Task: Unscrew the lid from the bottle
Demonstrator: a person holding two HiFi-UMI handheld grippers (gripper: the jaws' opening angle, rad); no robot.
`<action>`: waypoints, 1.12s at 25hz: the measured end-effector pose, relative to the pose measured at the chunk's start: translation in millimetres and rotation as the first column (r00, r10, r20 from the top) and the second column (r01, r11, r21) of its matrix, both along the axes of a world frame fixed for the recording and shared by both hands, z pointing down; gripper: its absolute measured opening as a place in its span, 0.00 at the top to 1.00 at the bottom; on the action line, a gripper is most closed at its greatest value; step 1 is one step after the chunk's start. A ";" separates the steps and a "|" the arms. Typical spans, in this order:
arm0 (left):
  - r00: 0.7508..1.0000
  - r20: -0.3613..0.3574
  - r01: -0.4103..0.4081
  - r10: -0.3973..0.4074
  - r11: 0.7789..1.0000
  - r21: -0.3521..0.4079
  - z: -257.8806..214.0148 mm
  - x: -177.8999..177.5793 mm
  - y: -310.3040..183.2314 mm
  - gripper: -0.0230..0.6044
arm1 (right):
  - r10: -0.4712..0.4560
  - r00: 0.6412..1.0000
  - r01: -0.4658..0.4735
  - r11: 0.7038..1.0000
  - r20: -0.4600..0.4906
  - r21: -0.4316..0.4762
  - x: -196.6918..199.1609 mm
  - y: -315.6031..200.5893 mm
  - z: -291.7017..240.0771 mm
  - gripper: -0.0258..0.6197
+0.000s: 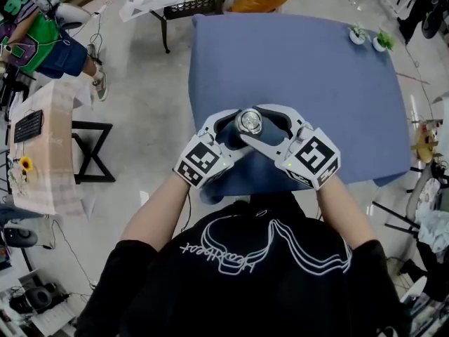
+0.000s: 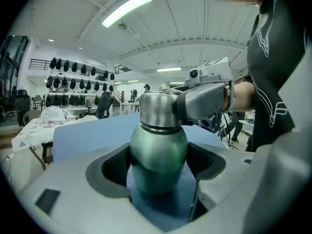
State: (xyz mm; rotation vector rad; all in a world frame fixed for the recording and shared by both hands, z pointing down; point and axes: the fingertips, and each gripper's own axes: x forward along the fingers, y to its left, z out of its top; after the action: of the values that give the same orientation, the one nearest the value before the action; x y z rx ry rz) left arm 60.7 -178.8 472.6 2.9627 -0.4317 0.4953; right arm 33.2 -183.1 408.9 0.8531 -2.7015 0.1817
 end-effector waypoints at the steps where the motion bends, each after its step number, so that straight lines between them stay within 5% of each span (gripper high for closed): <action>1: 1.000 0.002 -0.003 0.003 1.000 -0.001 -0.2 0.1 0.1 0.39 | -0.029 1.000 0.029 1.000 -0.005 -0.001 -0.1 0.5 -0.1 0.57; 11: 0.998 0.036 -0.042 0.043 0.999 -0.019 0.8 -1.5 0.9 0.39 | -0.329 0.943 0.328 0.944 -0.040 -0.036 -5.3 3.7 -0.3 0.57; 20: 0.993 0.055 -0.106 0.108 0.994 -0.030 1.0 -0.2 2.3 0.39 | -0.571 0.818 0.569 0.821 -0.072 -0.044 -4.7 8.6 -0.7 0.57; 28: 0.988 0.053 -0.144 0.145 0.989 -0.034 2.6 -2.1 4.2 0.39 | -0.691 0.719 0.688 0.722 -0.065 -0.073 -6.9 10.9 2.1 0.57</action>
State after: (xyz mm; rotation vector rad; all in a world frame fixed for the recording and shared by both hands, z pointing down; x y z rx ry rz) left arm 58.6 -174.7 475.1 2.9708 -0.2130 0.5941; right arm 26.3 -172.2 411.0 -0.2084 -2.7081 0.0277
